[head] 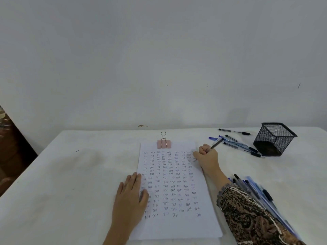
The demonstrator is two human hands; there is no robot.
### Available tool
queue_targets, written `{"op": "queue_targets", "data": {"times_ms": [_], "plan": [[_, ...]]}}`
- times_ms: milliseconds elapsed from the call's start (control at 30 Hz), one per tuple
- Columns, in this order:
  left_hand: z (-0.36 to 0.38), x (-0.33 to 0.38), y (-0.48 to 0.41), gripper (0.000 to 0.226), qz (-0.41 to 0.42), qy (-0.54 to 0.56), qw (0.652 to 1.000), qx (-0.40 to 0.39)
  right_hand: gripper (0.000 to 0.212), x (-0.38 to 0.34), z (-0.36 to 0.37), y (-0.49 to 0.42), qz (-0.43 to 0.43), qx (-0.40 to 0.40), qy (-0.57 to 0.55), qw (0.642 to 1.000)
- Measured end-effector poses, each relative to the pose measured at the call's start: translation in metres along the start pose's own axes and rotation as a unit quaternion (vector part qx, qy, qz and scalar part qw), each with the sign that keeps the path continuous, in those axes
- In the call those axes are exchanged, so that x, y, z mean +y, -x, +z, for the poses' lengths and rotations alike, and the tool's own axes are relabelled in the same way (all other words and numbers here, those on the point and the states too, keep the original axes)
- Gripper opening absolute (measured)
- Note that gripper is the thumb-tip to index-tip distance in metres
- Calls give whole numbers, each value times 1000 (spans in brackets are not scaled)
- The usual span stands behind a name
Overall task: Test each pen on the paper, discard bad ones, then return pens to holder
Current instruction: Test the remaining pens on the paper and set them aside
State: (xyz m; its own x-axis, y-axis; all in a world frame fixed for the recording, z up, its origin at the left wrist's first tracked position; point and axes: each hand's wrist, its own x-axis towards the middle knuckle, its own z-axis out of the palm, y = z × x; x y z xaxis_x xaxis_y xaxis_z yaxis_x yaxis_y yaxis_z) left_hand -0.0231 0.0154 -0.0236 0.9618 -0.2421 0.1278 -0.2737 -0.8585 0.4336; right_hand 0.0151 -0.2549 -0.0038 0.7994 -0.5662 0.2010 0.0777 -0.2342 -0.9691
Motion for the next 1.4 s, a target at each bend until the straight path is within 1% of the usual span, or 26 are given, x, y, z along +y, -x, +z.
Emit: {"op": "queue_targets", "data": {"times_ms": [67,167,333,467,633,767,833,867,933,1000,1033,1100,1167,1233,1333,1400], "plan": [[0,0,0,95,2,-6,1000,-2,55,1,0,0,-1,-1,-1,1000],[0,1,0,96,3,-10,1000,-5,56,1,-1,1,-11,18,-10,1000],[1,0,-1,95,8,-20,1000,-6,56,0,-2,0,1,4,1,1000],[2,-1,0,95,9,-18,1000,-2,54,-1,-2,2,-13,34,4,999],[0,-1,-1,95,9,-23,1000,-10,52,1,-2,1,9,18,17,1000],[-1,0,-1,95,6,-27,1000,-11,53,1,-1,3,-12,12,14,1000],[-2,1,-1,96,5,-31,999,-14,53,-1,-1,3,-5,11,3,1000],[-2,2,-1,97,4,-33,999,-16,53,-1,-1,4,4,5,-9,1000],[-3,2,-1,97,4,-36,999,-19,53,1,-5,4,42,-3,-93,995],[-2,2,-1,96,5,-36,999,-21,51,-4,-11,2,111,8,-219,969],[-1,2,-1,96,6,-38,999,-22,49,-8,-16,0,144,12,-253,957],[-1,1,0,95,11,-47,999,-24,52,-19,-22,1,184,-1,-277,943],[0,1,0,95,11,-48,998,-26,52,-31,-24,6,193,-39,-293,936],[0,2,0,96,9,-43,999,-26,48,-43,-24,15,190,-67,-286,937],[1,0,0,96,11,-43,999,-24,31,-55,-26,33,143,-45,-253,956],[1,-1,-2,96,19,-48,998,-24,27,-61,-28,45,115,-43,-294,948]]}}
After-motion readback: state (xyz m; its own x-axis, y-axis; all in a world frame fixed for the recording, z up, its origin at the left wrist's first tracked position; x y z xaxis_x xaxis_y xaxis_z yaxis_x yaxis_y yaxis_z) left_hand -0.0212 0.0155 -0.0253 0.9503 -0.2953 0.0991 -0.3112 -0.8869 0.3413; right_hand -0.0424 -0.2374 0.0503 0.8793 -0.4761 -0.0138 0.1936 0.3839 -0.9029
